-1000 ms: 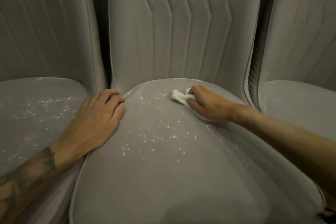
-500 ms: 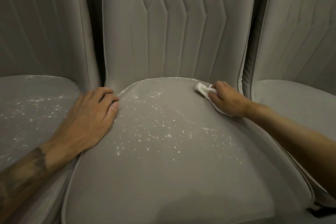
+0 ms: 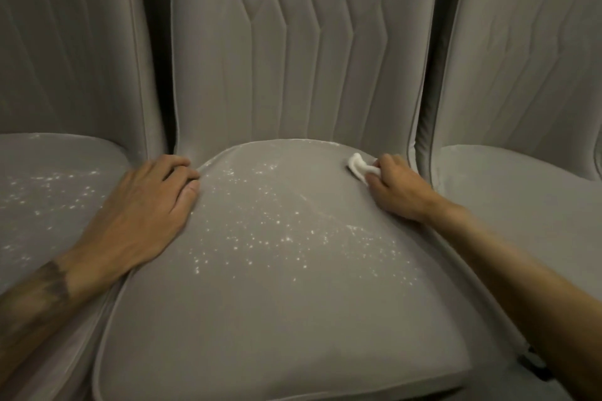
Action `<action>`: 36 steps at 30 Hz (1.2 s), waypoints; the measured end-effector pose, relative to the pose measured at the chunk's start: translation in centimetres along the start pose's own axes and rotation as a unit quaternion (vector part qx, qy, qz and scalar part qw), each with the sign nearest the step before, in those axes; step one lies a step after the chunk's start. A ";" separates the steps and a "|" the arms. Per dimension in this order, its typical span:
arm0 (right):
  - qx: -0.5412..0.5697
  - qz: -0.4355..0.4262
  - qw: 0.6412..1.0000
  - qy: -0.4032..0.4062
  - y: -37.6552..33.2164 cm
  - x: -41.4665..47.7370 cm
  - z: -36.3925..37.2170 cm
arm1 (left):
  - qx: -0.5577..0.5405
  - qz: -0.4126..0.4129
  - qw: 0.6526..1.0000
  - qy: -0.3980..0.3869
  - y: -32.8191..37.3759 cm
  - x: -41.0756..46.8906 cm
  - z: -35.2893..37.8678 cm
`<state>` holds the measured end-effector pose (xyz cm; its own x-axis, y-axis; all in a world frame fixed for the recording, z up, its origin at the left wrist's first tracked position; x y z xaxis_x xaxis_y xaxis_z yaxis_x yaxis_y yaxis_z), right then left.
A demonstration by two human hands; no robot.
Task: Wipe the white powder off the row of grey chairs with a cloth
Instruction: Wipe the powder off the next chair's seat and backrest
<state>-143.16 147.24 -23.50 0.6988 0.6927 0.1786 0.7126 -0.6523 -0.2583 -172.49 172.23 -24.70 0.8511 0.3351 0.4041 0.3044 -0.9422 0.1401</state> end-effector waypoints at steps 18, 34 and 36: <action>0.055 -0.151 0.985 -0.056 -3.9 -8.6 -1.1 | -0.002 -0.005 1.000 -0.009 -0.1 0.0 0.0; 0.020 -0.047 0.999 -0.002 -0.8 -10.2 -2.4 | -0.014 0.005 1.000 -0.007 0.4 0.0 -0.7; 0.016 0.047 0.999 0.000 1.3 -9.5 -2.5 | -0.015 0.003 1.000 -0.006 0.3 0.0 -0.8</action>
<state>-148.74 139.03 -23.19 0.7629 0.6287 0.1512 0.6410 -0.7046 -0.3043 -172.77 171.92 -23.93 0.8585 0.3288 0.3936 0.2863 -0.9440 0.1640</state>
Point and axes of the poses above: each hand's wrist, its own x-axis towards the middle knuckle, its own z-axis out of the palm, y = z × x, the point moved 8 cm from there along x, towards the middle knuckle, and after that the axes turned 6 degrees about z, right-handed, at the moved point
